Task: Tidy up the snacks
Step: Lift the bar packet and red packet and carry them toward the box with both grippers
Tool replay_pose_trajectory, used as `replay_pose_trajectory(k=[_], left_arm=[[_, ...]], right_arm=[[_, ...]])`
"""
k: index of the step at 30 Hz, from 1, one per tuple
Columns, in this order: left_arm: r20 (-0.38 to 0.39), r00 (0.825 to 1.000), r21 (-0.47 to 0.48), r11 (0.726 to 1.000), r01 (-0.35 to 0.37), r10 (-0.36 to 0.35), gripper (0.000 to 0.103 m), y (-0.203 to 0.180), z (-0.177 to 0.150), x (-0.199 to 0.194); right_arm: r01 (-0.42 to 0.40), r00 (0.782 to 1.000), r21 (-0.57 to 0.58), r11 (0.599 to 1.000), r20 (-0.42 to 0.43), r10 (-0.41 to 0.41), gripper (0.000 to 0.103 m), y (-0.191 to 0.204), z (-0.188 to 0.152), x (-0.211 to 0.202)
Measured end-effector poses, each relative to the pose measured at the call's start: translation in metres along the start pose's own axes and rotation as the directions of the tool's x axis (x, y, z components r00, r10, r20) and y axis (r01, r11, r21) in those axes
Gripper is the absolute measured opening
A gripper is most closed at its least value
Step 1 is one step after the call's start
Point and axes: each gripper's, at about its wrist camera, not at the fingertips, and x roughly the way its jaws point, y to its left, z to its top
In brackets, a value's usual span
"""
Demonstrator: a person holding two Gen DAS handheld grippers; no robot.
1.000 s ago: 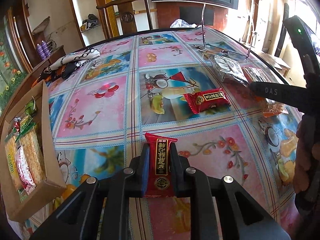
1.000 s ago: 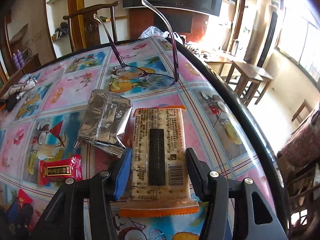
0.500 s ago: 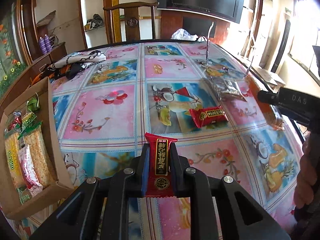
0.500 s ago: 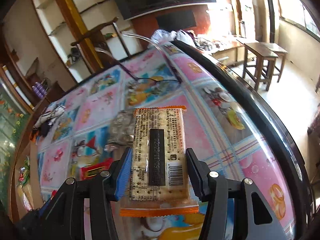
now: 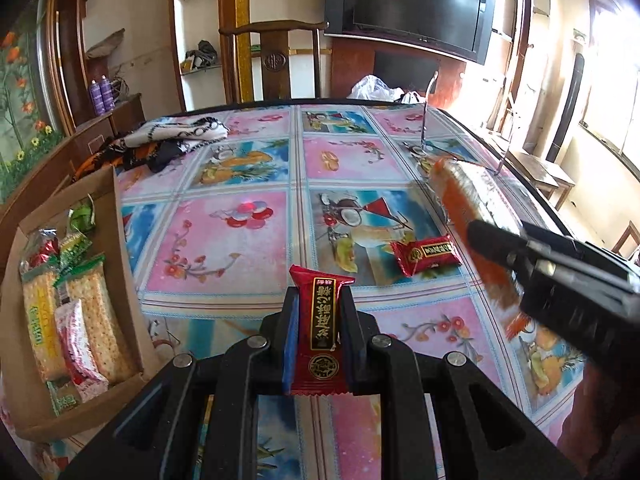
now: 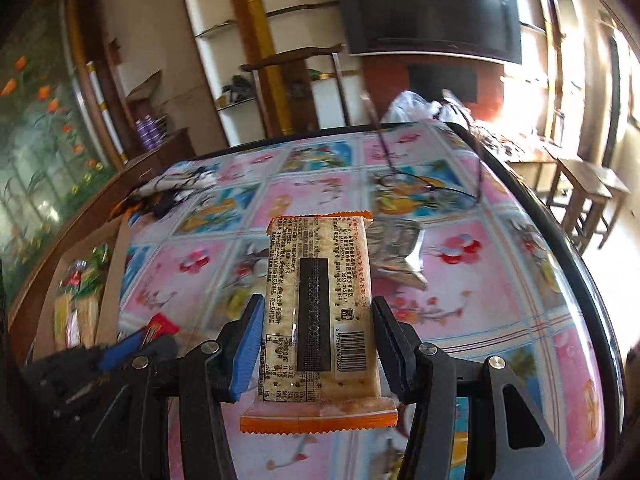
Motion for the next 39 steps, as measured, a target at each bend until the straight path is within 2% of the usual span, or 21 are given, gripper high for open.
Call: replay_pose_trajectory(k=[7, 15, 27, 33, 39], left_arm=[[0.045, 0.997, 0.003, 0.998, -0.055, 0.055, 0.017, 0.006, 0.003, -0.006], [0.122, 0.986, 0.013, 0.993, -0.118, 0.116, 0.017, 0.005, 0.006, -0.019], [0.162, 0.975, 0.024, 0.987, -0.156, 0.150, 0.017, 0.003, 0.007, -0.025], [0.170, 0.977, 0.026, 0.990, -0.137, 0.131, 0.017, 0.002, 0.006, -0.027], [0.184, 0.971, 0.033, 0.987, -0.159, 0.150, 0.017, -0.001, 0.005, -0.028]], right_arm=[[0.006, 1.000, -0.091, 0.996, 0.021, -0.004, 0.056, 0.021, -0.009, -0.001], [0.028, 0.998, -0.142, 0.989, 0.061, -0.020, 0.056, 0.034, -0.014, -0.006], [0.025, 0.998, -0.151, 0.988, 0.068, -0.014, 0.057, 0.037, -0.017, -0.007], [0.026, 0.997, -0.157, 0.987, 0.072, -0.014, 0.057, 0.038, -0.017, -0.007], [0.025, 0.997, -0.160, 0.987, 0.076, -0.013, 0.057, 0.038, -0.017, -0.008]])
